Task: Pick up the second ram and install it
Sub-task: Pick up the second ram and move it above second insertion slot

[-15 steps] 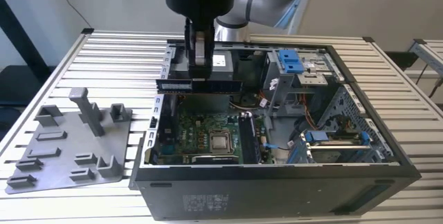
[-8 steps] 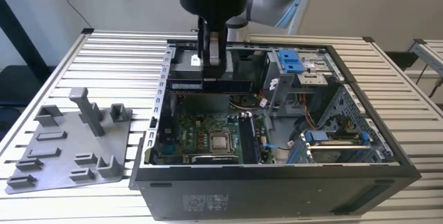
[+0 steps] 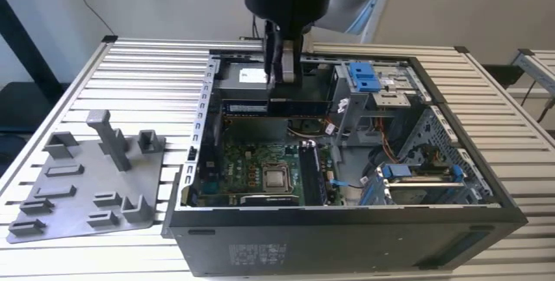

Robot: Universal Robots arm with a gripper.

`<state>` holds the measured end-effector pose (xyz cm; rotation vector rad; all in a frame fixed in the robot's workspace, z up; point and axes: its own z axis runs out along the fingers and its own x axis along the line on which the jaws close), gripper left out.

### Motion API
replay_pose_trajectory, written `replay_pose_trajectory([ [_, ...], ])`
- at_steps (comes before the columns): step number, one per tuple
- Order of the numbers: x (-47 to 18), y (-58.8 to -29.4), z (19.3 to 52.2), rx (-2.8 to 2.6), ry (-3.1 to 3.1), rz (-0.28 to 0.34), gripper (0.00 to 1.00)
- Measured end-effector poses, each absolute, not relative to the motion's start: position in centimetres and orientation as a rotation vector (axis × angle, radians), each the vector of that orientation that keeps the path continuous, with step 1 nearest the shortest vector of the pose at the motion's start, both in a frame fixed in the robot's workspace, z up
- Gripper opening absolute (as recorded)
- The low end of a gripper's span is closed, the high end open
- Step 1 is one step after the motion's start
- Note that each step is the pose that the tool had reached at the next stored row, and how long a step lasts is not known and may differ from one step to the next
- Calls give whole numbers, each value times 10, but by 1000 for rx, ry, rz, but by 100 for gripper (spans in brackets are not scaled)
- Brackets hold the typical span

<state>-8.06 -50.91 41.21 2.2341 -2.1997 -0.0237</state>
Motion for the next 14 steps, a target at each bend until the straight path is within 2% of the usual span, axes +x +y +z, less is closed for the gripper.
replay_pose_trajectory([
  [14,-53,-509,412,2234,-2200,-24,14],
])
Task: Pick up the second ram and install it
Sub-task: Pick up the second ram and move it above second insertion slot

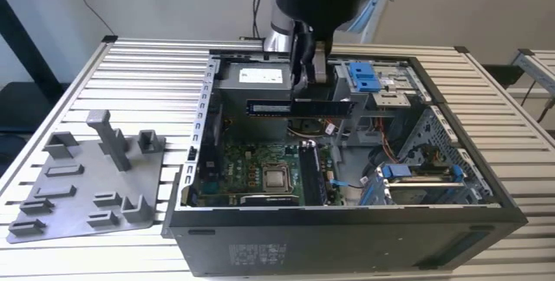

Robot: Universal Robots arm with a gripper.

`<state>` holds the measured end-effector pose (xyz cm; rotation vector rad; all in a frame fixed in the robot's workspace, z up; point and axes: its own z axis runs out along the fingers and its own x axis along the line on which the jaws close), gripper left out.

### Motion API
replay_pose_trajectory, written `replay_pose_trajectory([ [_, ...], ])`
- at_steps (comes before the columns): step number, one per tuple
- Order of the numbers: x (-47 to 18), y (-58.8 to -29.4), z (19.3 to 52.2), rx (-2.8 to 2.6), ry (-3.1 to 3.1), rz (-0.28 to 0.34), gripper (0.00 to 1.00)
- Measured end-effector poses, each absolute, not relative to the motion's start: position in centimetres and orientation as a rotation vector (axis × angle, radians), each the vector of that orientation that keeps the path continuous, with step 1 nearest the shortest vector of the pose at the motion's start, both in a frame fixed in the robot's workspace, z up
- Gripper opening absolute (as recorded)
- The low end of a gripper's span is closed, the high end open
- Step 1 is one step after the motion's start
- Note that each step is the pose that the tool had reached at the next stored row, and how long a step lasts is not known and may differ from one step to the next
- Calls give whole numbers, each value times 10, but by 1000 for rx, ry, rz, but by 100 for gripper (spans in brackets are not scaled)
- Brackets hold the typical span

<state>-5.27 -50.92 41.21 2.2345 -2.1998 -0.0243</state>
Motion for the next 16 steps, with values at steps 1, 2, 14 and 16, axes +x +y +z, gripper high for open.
replay_pose_trajectory([
  [1,-51,-509,412,2234,-2200,-24,14],
  [2,-49,-509,412,2234,-2200,-24,14],
  [14,-26,-509,412,2235,-2200,-25,14],
  [16,-23,-509,412,2235,-2200,-25,14],
])
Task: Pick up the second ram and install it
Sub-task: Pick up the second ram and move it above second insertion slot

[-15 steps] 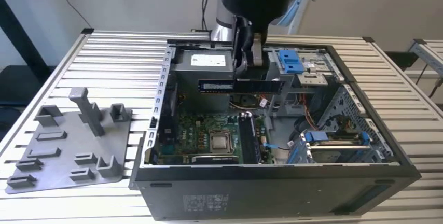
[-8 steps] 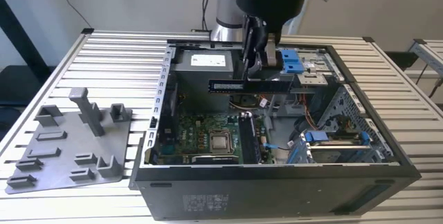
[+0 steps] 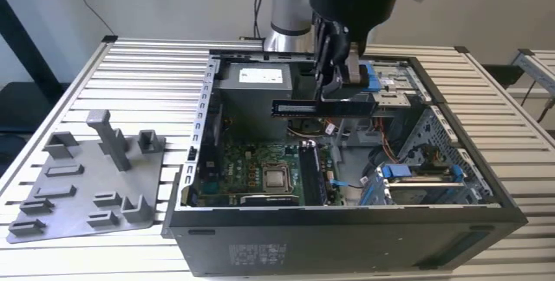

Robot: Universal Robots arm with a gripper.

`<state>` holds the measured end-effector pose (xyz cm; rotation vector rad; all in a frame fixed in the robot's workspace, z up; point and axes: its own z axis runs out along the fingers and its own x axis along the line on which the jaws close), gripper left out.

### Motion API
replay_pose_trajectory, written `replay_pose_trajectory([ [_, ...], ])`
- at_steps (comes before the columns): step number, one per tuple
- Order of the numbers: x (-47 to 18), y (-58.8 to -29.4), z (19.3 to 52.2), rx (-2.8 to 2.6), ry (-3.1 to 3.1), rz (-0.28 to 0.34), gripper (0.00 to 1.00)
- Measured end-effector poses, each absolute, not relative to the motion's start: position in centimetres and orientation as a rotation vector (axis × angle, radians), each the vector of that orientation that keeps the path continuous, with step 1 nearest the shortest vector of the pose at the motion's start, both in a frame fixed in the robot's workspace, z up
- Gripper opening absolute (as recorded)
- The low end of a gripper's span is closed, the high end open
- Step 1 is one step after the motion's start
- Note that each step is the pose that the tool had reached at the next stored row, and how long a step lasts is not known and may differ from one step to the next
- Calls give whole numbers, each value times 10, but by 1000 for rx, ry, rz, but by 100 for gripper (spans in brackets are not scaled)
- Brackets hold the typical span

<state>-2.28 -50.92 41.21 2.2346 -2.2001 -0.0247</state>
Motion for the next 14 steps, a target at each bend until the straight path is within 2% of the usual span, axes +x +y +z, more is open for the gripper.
replay_pose_trajectory([
  [14,1,-509,412,2235,-2200,-25,14],
])
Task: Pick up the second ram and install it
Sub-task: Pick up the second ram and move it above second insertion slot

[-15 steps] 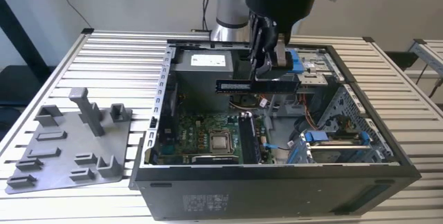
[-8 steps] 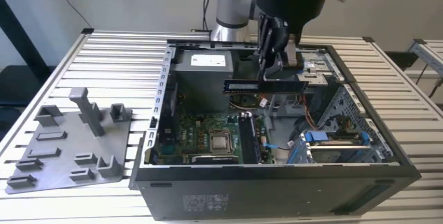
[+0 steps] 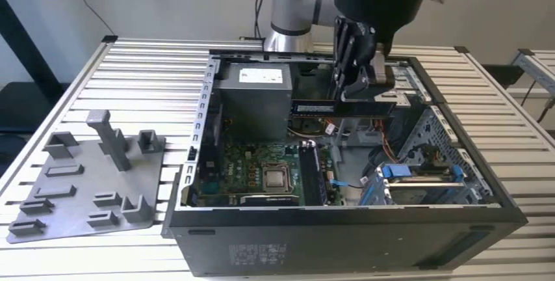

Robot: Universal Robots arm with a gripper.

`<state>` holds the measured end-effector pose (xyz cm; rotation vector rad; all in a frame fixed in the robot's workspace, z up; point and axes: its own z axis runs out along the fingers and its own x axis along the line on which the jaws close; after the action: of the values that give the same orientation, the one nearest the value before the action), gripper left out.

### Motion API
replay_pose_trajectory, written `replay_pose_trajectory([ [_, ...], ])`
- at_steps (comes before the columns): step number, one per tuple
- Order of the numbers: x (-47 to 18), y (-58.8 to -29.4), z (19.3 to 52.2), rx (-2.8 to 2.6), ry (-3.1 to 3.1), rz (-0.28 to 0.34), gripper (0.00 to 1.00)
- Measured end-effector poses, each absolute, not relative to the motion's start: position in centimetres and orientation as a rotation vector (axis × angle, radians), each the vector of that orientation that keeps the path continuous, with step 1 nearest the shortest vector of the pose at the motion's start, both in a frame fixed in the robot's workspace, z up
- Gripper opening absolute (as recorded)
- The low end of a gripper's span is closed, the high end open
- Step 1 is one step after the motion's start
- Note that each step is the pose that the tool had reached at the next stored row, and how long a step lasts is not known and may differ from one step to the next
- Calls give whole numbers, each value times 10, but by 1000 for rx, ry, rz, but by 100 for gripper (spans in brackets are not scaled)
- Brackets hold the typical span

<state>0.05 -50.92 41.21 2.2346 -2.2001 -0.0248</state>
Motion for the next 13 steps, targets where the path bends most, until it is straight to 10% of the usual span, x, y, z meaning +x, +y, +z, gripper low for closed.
replay_pose_trajectory([
  [13,12,-509,412,2235,-2200,-25,14],
])
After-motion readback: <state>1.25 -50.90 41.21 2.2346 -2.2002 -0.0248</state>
